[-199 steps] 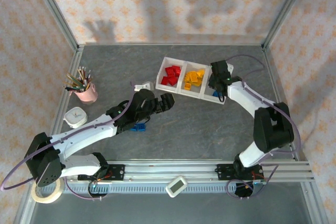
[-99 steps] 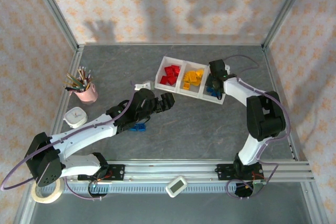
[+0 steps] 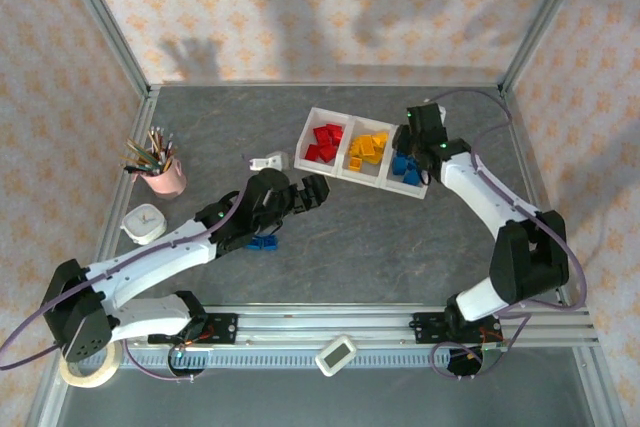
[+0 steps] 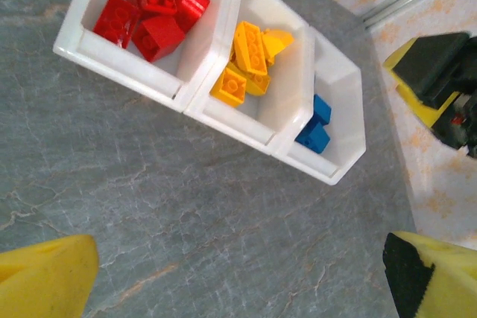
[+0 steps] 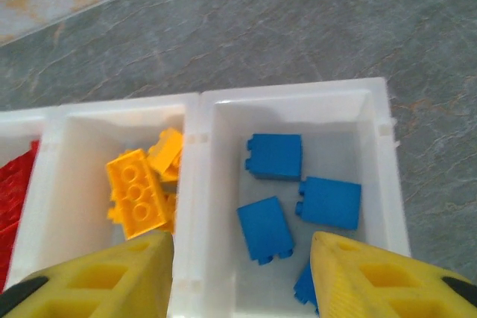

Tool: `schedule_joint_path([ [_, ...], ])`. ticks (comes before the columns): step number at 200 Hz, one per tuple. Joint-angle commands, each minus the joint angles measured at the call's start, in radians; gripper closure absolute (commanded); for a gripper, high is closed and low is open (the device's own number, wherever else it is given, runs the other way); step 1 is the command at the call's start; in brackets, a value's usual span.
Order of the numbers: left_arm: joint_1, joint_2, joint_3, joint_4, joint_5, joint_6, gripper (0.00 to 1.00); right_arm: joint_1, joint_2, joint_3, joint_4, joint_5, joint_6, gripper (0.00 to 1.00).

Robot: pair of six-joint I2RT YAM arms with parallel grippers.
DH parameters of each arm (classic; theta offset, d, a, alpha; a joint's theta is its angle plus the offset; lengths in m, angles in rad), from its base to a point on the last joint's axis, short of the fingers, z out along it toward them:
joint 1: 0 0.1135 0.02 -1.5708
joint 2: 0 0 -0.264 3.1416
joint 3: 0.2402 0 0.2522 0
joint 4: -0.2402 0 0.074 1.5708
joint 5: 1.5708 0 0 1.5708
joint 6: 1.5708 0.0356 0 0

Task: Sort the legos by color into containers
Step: Pick up the lego from the bottom-left of the table.

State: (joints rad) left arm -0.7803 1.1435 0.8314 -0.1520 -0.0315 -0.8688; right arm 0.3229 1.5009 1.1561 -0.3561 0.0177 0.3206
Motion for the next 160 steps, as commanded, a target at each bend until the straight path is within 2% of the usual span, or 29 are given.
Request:
schedule_joint_path([
  [1, 0.026, -0.073, -0.012, -0.056, -0.056, -0.001, 0.01, 0.085, -0.021, 0.014, -0.064, -0.023, -0.007, 0.47],
  [41, 0.098, -0.216, -0.078, -0.159, -0.060, -0.033, 0.01, 0.295, 0.014, -0.019, -0.014, -0.048, 0.018, 0.43],
  [82, 0.127, -0.361, -0.110, -0.329, -0.106, -0.076, 0.01, 0.491, 0.143, -0.001, 0.080, -0.078, 0.047, 0.37],
  [128, 0.131, -0.504, -0.116, -0.517, -0.174, -0.155, 0.01, 0.634, 0.329, 0.131, 0.108, -0.108, 0.005, 0.30],
  [160, 0.132, -0.598, -0.120, -0.623, -0.208, -0.223, 0.01, 0.701, 0.389, 0.159, 0.151, -0.171, -0.075, 0.26],
])
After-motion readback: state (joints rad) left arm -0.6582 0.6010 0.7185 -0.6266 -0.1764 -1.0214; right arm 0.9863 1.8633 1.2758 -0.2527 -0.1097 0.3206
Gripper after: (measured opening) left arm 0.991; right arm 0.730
